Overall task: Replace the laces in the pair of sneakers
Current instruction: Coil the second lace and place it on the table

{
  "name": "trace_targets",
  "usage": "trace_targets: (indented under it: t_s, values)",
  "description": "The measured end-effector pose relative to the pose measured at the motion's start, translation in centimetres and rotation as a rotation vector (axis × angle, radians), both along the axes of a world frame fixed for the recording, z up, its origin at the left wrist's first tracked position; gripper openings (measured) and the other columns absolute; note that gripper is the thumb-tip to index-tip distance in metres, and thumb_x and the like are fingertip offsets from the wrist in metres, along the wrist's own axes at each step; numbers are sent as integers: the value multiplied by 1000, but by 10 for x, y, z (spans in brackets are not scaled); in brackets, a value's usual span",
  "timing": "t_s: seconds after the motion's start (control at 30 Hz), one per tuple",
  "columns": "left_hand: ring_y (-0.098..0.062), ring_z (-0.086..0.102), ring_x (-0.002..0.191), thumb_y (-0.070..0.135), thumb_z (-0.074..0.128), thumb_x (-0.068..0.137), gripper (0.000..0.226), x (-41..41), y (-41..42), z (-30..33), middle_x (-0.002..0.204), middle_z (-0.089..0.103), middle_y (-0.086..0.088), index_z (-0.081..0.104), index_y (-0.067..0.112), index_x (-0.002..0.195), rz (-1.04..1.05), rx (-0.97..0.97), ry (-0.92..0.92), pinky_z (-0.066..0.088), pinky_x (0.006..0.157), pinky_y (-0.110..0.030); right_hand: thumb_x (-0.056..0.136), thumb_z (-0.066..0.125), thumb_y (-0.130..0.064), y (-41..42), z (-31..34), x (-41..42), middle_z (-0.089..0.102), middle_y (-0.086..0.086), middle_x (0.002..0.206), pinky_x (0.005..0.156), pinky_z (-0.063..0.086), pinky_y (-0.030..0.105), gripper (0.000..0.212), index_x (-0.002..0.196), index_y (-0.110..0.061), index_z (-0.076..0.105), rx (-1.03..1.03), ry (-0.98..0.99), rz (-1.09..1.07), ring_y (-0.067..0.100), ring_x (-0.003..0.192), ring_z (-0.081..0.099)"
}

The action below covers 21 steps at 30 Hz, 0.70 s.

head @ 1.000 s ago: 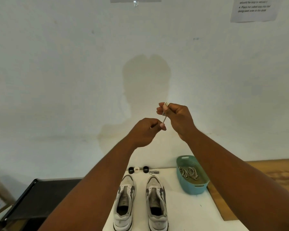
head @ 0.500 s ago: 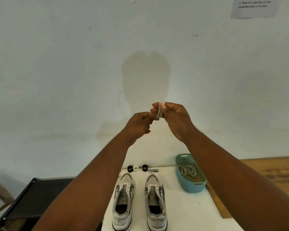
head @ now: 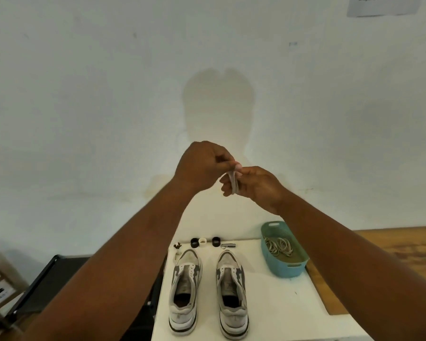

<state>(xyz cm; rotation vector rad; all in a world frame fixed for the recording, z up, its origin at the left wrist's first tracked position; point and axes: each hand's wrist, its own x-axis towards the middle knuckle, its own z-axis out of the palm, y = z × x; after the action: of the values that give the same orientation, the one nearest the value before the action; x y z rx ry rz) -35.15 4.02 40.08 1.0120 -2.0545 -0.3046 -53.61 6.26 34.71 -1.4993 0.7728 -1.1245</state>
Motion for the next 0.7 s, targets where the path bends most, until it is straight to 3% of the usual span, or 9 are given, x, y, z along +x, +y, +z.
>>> trace_targets:
  t_s: [0.1,0.2,0.3,0.43,0.57,0.7]
  values:
    - [-9,64,73,35,83,85,19,4,0,-2,79,75,-4,81,17,84,-116,369,257,51,74,-30,105,40,-11,4,-1,-1,72,14,99,89,55,41,35,100,-2,73,62,-157,77,25,86,68]
    - [-14,70,85,30,77,91,14,5,7,-16,87,74,-2,78,16,94,-234,710,426,56,88,-35,101,47,-12,5,-4,1,70,7,89,88,51,41,32,89,-11,77,94,-217,102,18,76,64]
    - [-20,71,91,26,72,94,14,3,12,-33,98,75,-1,79,19,103,-326,885,626,56,93,-40,101,49,-13,7,-10,6,66,2,83,79,50,32,28,87,-12,74,106,-218,110,13,71,60]
    - [-20,72,98,23,65,100,20,1,22,-53,105,76,-5,78,16,113,-322,792,694,59,90,-37,106,41,-8,10,-20,12,65,1,79,72,51,27,35,89,-10,72,138,-280,70,12,68,60]
    - [-18,73,106,10,59,102,27,-1,28,-72,113,76,-9,70,9,127,-285,598,705,60,87,-31,104,45,-11,10,-30,16,66,1,80,69,47,26,32,91,-12,74,204,-422,67,13,70,59]
    - [-20,72,101,5,58,102,28,-1,34,-83,111,74,-17,69,7,127,-267,559,766,60,89,-31,98,50,-17,10,-37,19,64,4,75,64,43,28,24,90,-7,70,230,-427,127,16,66,55]
